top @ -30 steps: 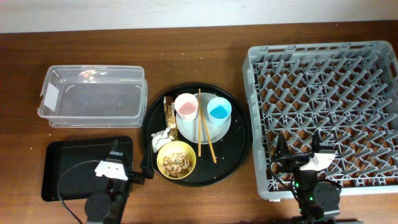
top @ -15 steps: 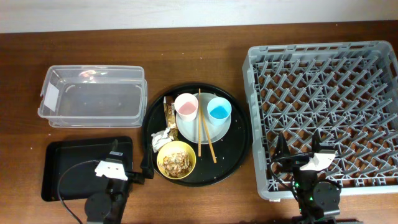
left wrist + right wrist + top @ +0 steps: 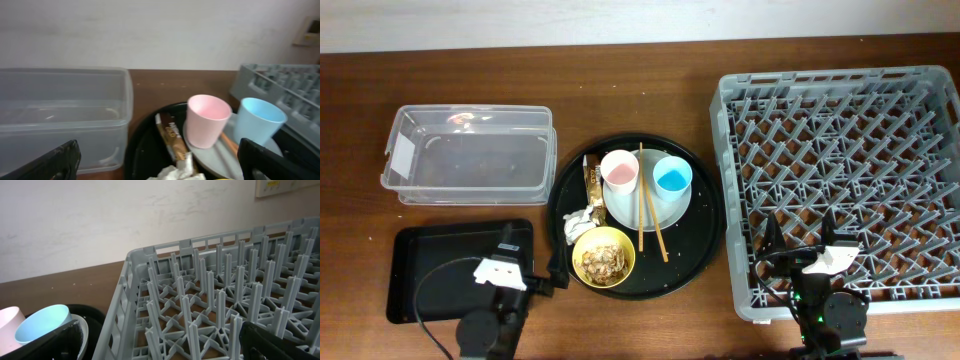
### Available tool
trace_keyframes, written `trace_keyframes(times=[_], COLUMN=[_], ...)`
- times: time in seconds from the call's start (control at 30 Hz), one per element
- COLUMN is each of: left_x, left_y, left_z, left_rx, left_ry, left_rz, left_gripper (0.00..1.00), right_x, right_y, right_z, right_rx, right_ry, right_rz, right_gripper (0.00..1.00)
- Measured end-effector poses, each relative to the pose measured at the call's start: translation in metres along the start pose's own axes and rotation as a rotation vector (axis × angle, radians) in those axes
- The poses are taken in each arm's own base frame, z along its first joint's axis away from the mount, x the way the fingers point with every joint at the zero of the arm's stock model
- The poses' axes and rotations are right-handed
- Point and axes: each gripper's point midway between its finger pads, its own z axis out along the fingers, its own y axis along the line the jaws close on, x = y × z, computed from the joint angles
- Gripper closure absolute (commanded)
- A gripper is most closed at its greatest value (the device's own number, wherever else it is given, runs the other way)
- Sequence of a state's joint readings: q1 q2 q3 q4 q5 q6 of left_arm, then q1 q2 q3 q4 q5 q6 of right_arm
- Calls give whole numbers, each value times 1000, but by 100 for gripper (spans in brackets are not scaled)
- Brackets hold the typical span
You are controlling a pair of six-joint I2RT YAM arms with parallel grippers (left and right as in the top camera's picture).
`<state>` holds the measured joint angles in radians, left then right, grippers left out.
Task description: Sort waste into correct bins and load items into the dishwasher rack
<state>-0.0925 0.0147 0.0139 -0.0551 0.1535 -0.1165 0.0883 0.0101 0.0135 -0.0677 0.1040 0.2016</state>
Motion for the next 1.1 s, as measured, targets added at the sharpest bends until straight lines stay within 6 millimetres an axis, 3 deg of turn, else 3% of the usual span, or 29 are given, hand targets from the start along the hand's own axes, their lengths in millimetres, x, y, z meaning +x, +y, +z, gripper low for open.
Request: trace_keyframes(times=[0.1, 0.2, 0.3, 0.37, 0.43, 0.53, 0.57, 0.6, 0.7, 0.83, 0.93, 1.1], left_x=[-18, -36, -102, -130, -141, -161, -165, -164, -150, -117, -84, -28], left_y=[-17, -29, -45, -51, -53, -52, -52, -51, -48, -36, -16, -1], left_z=[-2, -16, -47, -59, -61, -44, -38, -31, -25, -26, -23, -11], left_rx=[94, 130, 149, 144, 132, 115, 113, 111, 100, -1, -139, -235], left_ry=[-56, 19, 16, 102, 229, 362, 371, 391, 460, 617, 730, 930], left_rz=[13, -1, 1, -20, -50, -82, -84, -89, -115, -230, -287, -342], left_gripper=[0, 0, 0, 0, 0, 0, 9, 25, 36, 39, 39, 38], right_x=[0, 0, 0, 0, 0, 0, 0, 0, 0, 0, 0, 0], right_y=[0, 0, 0, 0, 0, 0, 0, 0, 0, 0, 0, 0], right_z=[0, 0, 0, 0, 0, 0, 0, 0, 0, 0, 0, 0], right_rx=[0, 0, 1, 0, 0, 0, 0, 0, 0, 0, 0, 0], right_ry=[0, 0, 1, 0, 0, 0, 0, 0, 0, 0, 0, 0], right_rz=[1, 0, 0, 1, 1, 0, 1, 1, 0, 0, 0, 1], right_gripper=[2, 2, 2, 2, 2, 2, 2, 2, 2, 2, 2, 1])
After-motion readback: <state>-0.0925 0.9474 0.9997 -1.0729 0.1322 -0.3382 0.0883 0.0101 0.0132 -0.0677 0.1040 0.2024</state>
